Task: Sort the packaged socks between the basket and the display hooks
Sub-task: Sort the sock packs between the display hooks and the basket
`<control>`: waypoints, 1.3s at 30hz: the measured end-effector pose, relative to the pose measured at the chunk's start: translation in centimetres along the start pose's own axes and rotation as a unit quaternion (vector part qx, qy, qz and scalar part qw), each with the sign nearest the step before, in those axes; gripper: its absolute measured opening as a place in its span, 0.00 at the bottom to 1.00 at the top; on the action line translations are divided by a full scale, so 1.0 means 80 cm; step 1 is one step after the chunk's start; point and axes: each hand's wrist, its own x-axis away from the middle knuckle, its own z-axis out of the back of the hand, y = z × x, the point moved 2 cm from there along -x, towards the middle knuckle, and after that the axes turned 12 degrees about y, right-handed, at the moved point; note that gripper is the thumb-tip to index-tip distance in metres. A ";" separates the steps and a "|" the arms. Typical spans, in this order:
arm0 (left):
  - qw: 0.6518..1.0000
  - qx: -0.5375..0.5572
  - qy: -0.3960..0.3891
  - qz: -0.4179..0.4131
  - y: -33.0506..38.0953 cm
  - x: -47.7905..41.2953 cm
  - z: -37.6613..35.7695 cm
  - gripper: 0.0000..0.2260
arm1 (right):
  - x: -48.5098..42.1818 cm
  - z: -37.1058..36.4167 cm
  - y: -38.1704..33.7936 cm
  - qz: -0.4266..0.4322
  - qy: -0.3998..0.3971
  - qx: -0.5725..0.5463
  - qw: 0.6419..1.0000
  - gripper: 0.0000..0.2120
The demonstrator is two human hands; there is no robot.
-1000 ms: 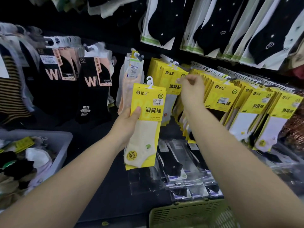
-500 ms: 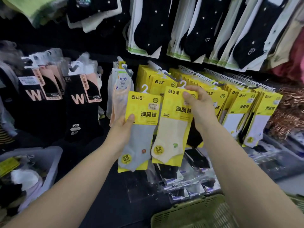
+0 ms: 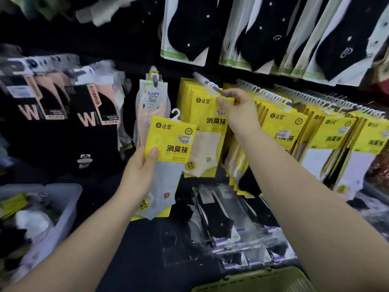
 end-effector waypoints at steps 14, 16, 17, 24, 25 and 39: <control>0.982 0.033 -0.186 0.002 0.047 0.065 -0.093 0.11 | 0.086 0.076 0.007 -0.014 -0.062 -0.159 0.985 0.08; 0.982 0.020 -0.187 -0.012 0.051 0.064 -0.098 0.11 | 0.070 0.082 0.007 -0.003 -0.024 -0.147 0.989 0.10; 0.983 0.022 -0.183 -0.019 0.053 0.062 -0.097 0.11 | 0.060 0.081 0.004 0.007 -0.017 -0.135 0.991 0.10; 0.990 -0.006 -0.133 -0.041 0.054 0.033 -0.080 0.16 | 0.020 0.020 -0.012 0.031 -0.051 -0.044 0.997 0.03; 0.991 -0.007 -0.131 -0.038 0.053 0.029 -0.079 0.17 | 0.017 0.011 -0.008 0.004 -0.042 -0.044 0.998 0.05; 0.989 -0.129 -0.069 -0.032 0.056 -0.057 -0.120 0.31 | 0.014 -0.028 0.039 -0.056 -0.092 -0.039 0.993 0.37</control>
